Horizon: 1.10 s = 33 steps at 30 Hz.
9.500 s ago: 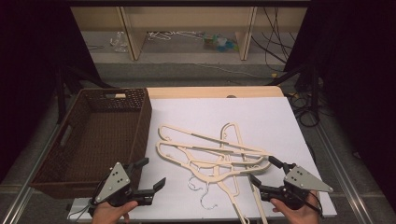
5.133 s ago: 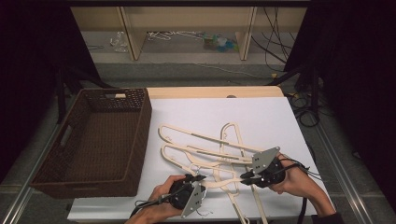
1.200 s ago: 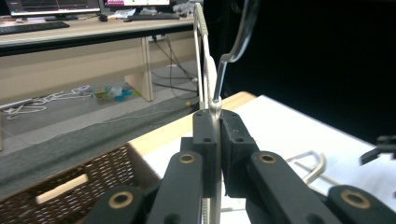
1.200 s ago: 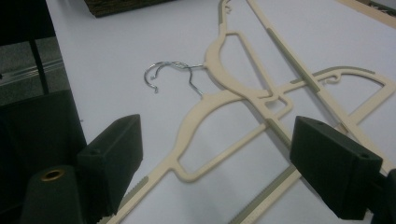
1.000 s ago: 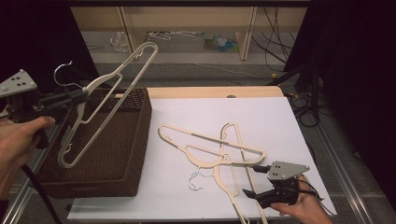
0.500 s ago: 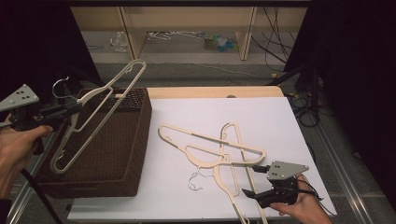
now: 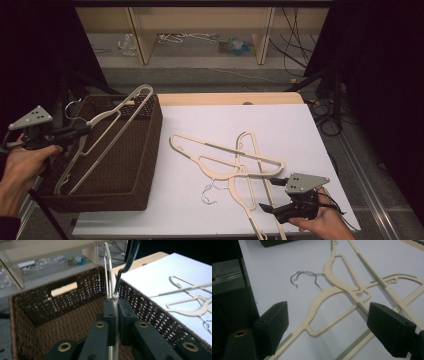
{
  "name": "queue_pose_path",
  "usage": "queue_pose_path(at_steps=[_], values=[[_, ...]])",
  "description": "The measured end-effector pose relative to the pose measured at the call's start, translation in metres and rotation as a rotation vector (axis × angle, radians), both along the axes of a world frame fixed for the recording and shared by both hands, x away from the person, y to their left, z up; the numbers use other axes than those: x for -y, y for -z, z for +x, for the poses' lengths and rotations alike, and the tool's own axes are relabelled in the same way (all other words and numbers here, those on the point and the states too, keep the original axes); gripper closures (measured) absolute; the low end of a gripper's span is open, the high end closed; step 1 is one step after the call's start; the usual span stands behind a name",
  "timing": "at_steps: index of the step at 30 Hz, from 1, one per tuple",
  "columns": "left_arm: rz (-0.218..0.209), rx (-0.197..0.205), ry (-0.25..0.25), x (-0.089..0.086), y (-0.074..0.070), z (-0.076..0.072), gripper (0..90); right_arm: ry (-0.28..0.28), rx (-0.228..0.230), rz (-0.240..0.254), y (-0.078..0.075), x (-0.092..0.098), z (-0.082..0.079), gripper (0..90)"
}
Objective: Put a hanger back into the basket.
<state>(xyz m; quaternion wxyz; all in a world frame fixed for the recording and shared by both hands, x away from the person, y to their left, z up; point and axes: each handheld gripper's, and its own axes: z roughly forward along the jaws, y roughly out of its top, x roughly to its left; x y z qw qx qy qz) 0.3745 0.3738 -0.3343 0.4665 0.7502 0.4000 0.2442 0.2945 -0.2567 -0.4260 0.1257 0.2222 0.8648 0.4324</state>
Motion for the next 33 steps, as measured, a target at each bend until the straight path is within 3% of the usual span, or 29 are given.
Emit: queue_pose_path(at_steps=[4,7,10,13,15,17,18,19,20,21,24,25,26,27,28,29,30,31,33], values=[[0.010,-0.025,-0.008,0.000,0.012,0.005,85.5,-0.005,0.001,-0.002,0.000,0.000,0.000,18.9],[-0.004,-0.071,-0.023,0.001,0.025,0.010,85.5,-0.001,-0.002,-0.005,0.000,0.000,0.000,18.8],[0.030,-0.053,0.009,0.000,0.030,0.016,85.5,-0.001,-0.003,-0.006,0.000,0.001,0.000,18.9],[0.019,-0.075,-0.005,0.005,0.034,0.018,85.5,-0.005,-0.002,-0.007,0.000,0.000,0.000,18.9],[0.076,-0.089,0.015,0.006,0.040,0.024,85.4,-0.006,-0.005,-0.007,0.000,0.000,0.000,19.0],[0.063,-0.090,0.014,0.007,0.043,0.026,85.4,-0.008,-0.006,-0.007,0.000,0.000,0.000,19.1],[0.068,-0.102,0.011,0.008,0.045,0.027,85.4,-0.007,-0.006,-0.007,0.000,0.000,0.000,19.1],[0.036,-0.115,-0.006,0.011,0.047,0.027,85.4,-0.007,-0.006,-0.007,0.000,0.000,0.000,19.1],[0.032,-0.139,-0.015,0.015,0.050,0.028,85.3,-0.007,-0.006,-0.008,0.000,0.000,0.000,19.1],[0.032,-0.139,-0.015,0.015,0.050,0.028,85.3,-0.007,-0.006,-0.008,0.000,0.000,0.000,19.1],[0.084,-0.140,-0.014,0.018,0.054,0.033,84.9,-0.007,-0.007,-0.008,0.000,0.000,0.000,19.1],[0.077,-0.139,-0.033,0.020,0.056,0.034,84.7,-0.006,-0.008,-0.008,0.000,0.000,0.000,19.1],[0.123,-0.113,-0.020,0.017,0.056,0.038,83.6,-0.008,-0.008,-0.008,0.000,0.000,-0.001,19.1],[0.137,-0.125,-0.052,0.017,0.056,0.037,82.8,-0.008,-0.007,-0.008,0.000,0.000,-0.001,19.1],[0.155,-0.115,-0.043,0.013,0.056,0.040,82.8,-0.008,-0.007,-0.008,0.000,0.000,-0.001,19.1],[0.175,-0.129,-0.052,0.009,0.056,0.040,82.3,-0.007,-0.007,-0.007,0.000,0.001,-0.001,19.1],[0.136,-0.143,-0.119,0.009,0.058,0.039,81.0,-0.008,-0.008,-0.009,0.001,0.000,-0.001,19.0],[0.153,-0.146,-0.122,0.007,0.058,0.039,81.0,-0.008,-0.008,-0.009,0.001,0.000,-0.001,19.0],[0.111,-0.154,-0.164,0.005,0.061,0.038,80.4,-0.013,-0.009,-0.009,0.001,0.000,0.000,19.0]])
